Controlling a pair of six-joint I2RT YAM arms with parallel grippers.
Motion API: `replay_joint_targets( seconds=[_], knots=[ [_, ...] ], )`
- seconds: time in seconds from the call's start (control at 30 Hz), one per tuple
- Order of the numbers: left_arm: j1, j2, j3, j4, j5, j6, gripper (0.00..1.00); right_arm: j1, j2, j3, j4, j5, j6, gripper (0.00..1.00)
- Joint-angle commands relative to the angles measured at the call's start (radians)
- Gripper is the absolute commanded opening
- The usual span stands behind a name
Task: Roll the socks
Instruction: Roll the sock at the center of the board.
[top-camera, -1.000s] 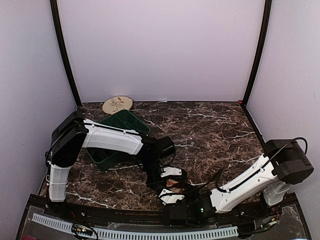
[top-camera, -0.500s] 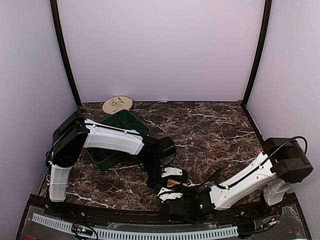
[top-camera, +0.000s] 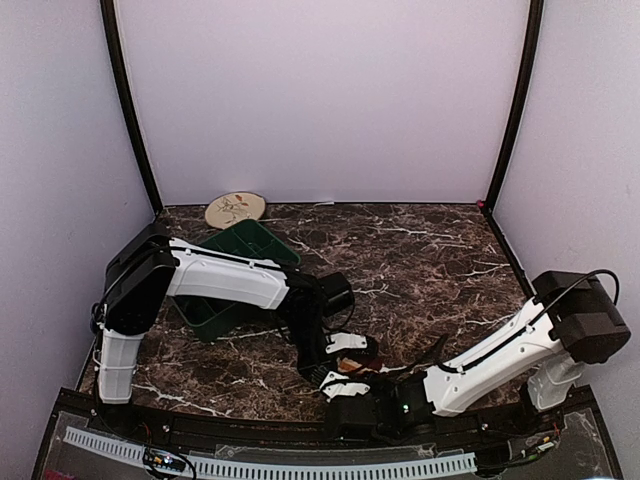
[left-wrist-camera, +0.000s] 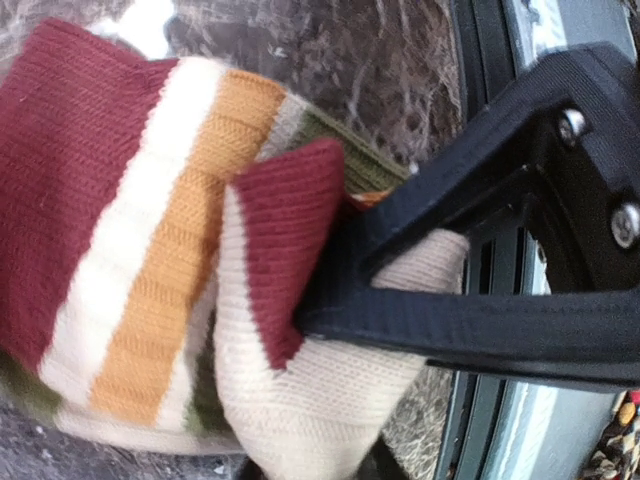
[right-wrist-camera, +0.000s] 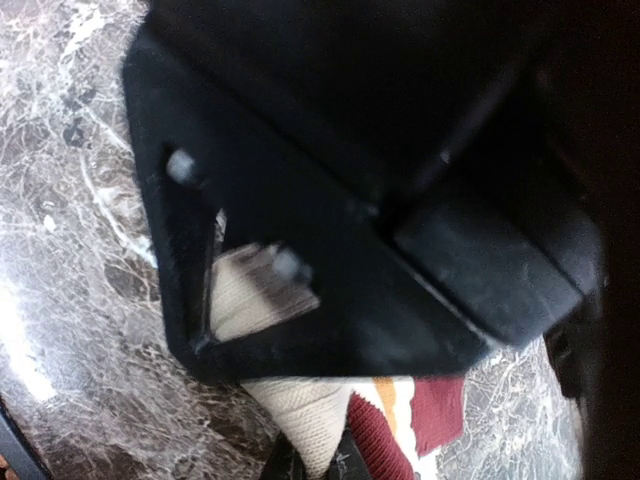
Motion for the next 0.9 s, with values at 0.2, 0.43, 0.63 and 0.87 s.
replay_joint_targets(
  seconds=[0.2, 0.43, 0.63, 0.87],
  knots=[
    [0.053, -0.047, -0.104, 0.12, -0.158, -0.106, 0.4, -0.026, -0.054, -0.005, -0.091, -0.047, 0.099, 0.0],
    [0.077, -0.061, -0.132, 0.141, -0.152, -0.135, 0.42, -0.03, -0.049, -0.005, -0.09, -0.089, 0.145, 0.0],
    [0.116, -0.085, -0.149, 0.154, -0.144, -0.155, 0.43, -0.04, -0.058, -0.009, -0.094, -0.122, 0.19, 0.0],
    [0.148, -0.137, -0.171, 0.163, -0.14, -0.177, 0.44, -0.08, -0.094, -0.007, -0.117, -0.168, 0.244, 0.0]
  ],
)
